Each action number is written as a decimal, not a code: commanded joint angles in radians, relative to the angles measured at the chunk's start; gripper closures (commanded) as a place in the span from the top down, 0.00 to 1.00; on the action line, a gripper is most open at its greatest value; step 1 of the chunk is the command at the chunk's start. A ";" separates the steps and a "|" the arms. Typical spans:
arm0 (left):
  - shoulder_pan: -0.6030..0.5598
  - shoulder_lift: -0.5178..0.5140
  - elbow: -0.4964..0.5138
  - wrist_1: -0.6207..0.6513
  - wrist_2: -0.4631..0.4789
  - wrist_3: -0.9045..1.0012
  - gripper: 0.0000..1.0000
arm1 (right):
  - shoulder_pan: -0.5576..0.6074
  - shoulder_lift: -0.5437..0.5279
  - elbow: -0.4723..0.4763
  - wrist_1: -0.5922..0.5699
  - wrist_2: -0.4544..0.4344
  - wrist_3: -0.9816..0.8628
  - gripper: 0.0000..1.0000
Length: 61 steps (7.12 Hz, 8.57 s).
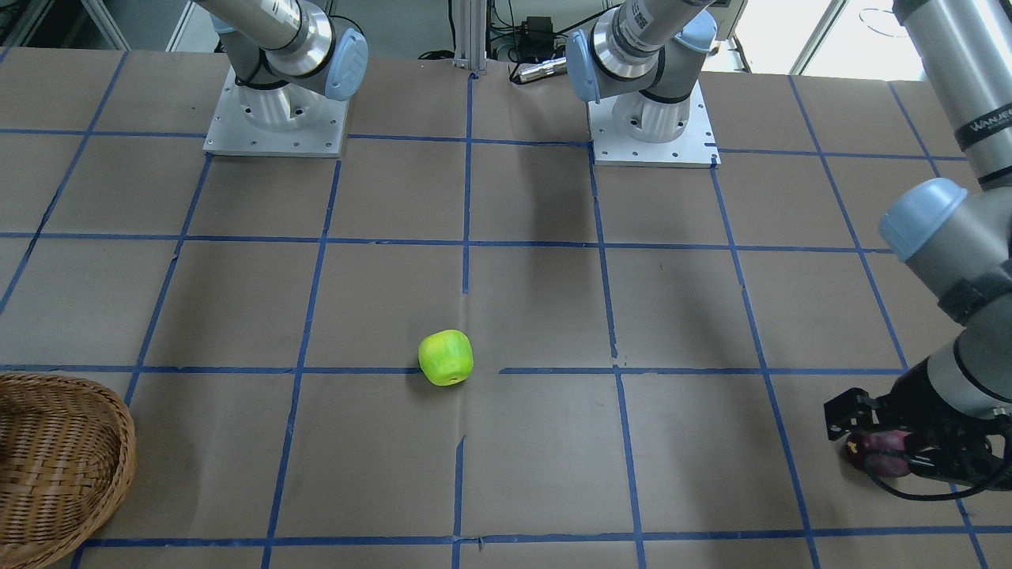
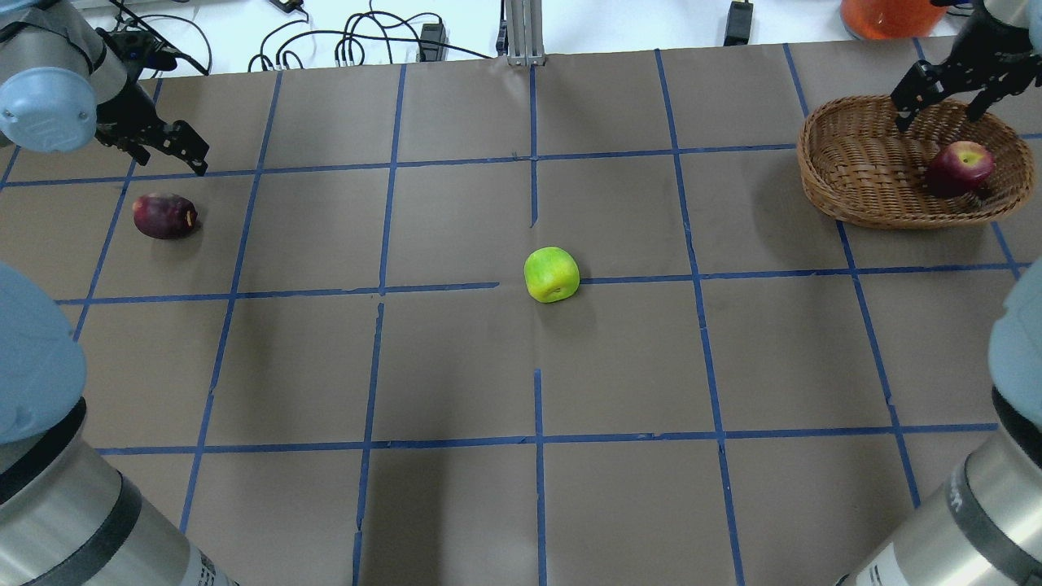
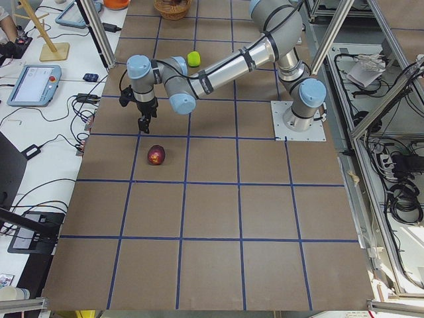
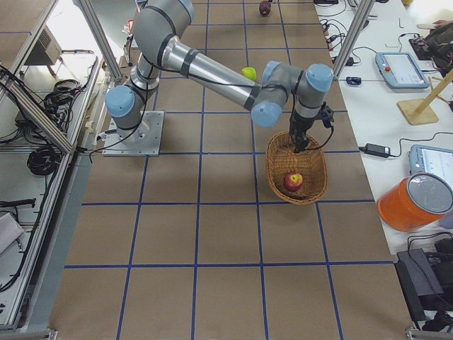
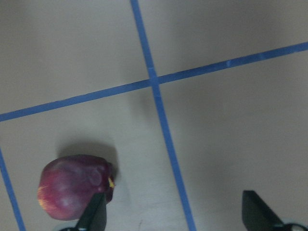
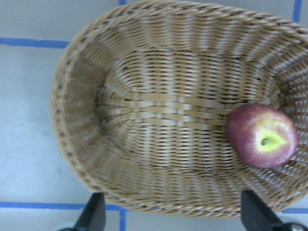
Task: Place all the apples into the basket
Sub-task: 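Open right gripper in basket while left gripper releases green apple at center, then grasp green apple with right gripper while left gripper grasps dark red apple, then carry green apple to basket with right gripper while left sets dark red apple centrally, then move the right gripper over the dark red apple at the table center, then lower the right gripper and grasp the dark red apple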
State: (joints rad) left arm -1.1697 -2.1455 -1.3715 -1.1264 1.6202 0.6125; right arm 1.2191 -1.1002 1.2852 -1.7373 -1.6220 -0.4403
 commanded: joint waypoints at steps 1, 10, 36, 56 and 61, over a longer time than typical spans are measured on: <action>0.033 -0.060 -0.002 0.048 0.013 0.020 1.00 | 0.190 -0.066 0.025 0.126 0.130 0.174 1.00; 0.036 -0.128 0.009 0.071 0.090 0.016 0.79 | 0.605 -0.040 0.392 -0.318 0.224 0.626 1.00; -0.451 0.633 -0.246 -0.440 -0.140 -0.682 1.00 | -0.044 0.033 0.071 -0.132 -0.043 0.147 1.00; -0.397 0.619 -0.179 -0.470 -0.059 -0.665 1.00 | 0.668 0.069 0.315 -0.250 0.252 0.994 1.00; -0.393 0.619 -0.179 -0.472 -0.057 -0.663 1.00 | 0.669 0.065 0.313 -0.212 0.257 1.011 1.00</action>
State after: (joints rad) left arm -1.5634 -1.5263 -1.5514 -1.5983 1.5626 -0.0511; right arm 1.8876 -1.0457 1.6007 -1.9442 -1.3674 0.5584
